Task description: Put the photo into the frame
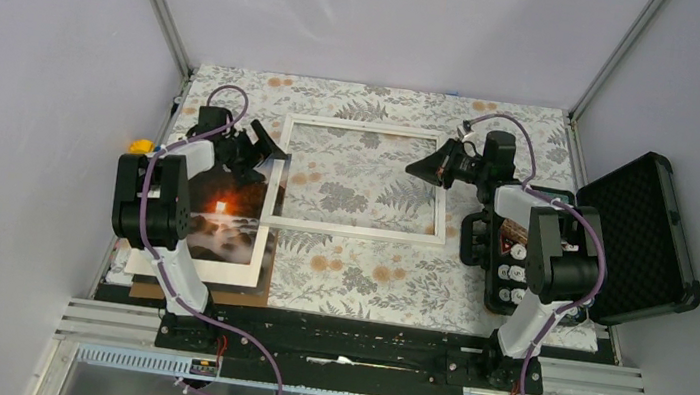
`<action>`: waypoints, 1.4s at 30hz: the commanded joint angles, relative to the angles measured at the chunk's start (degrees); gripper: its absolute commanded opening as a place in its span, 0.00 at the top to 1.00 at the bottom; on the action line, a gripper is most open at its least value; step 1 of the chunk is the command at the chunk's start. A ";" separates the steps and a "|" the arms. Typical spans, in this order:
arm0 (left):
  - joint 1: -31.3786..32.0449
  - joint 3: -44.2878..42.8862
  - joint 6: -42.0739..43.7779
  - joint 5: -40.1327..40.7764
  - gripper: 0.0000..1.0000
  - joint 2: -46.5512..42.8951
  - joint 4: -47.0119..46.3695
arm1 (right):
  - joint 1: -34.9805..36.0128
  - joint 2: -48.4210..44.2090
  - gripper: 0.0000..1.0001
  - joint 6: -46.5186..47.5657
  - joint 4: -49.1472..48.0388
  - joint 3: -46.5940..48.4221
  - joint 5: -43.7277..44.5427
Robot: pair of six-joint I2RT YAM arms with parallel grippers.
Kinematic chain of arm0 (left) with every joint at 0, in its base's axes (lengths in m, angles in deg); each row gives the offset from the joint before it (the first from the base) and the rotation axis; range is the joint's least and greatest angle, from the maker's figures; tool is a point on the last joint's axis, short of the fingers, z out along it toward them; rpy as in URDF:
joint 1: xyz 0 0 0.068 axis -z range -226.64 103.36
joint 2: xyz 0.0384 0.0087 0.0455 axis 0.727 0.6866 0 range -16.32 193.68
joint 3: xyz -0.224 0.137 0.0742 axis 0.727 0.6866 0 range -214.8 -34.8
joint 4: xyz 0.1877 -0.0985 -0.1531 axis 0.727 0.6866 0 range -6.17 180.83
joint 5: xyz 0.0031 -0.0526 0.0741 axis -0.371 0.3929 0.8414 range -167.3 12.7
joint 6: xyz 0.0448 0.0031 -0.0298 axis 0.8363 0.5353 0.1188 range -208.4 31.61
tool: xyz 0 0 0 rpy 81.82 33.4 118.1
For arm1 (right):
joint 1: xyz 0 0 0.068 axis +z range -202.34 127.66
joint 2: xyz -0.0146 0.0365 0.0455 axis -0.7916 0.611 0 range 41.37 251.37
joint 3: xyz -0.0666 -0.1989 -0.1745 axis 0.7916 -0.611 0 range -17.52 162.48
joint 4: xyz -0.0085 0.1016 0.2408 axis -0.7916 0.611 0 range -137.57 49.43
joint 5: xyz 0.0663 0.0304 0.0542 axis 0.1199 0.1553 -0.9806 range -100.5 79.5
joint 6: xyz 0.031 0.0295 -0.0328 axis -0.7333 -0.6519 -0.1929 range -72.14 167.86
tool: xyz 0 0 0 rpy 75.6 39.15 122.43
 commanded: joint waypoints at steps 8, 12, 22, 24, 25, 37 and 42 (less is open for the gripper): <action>1.65 -2.57 -3.41 -3.97 0.05 -3.77 -5.71 | -0.74 -0.20 1.00 2.29 -2.77 -0.61 -1.01; 2.24 -3.49 -4.00 -3.56 0.06 -3.84 -5.70 | -0.88 0.17 1.00 2.62 -2.77 -0.38 -0.88; 3.78 -6.44 -4.77 -3.03 0.06 -3.60 -5.68 | -1.00 1.21 1.00 3.05 -2.50 0.94 -0.48; 3.93 -6.47 -4.89 -3.12 0.06 -2.88 -5.66 | -1.00 1.73 1.00 3.19 -2.38 1.44 -0.59; 3.95 -6.39 -4.87 -3.00 0.06 -2.69 -5.79 | -1.00 1.97 1.00 3.34 -2.29 1.70 -0.79; 3.98 -5.73 -4.08 -0.97 0.06 -1.09 -6.43 | -1.03 1.85 1.00 4.54 -2.30 3.88 -1.35; 3.96 -5.42 -4.34 -1.05 0.06 -0.38 -7.23 | -0.93 1.38 1.00 4.61 -1.65 5.40 -1.57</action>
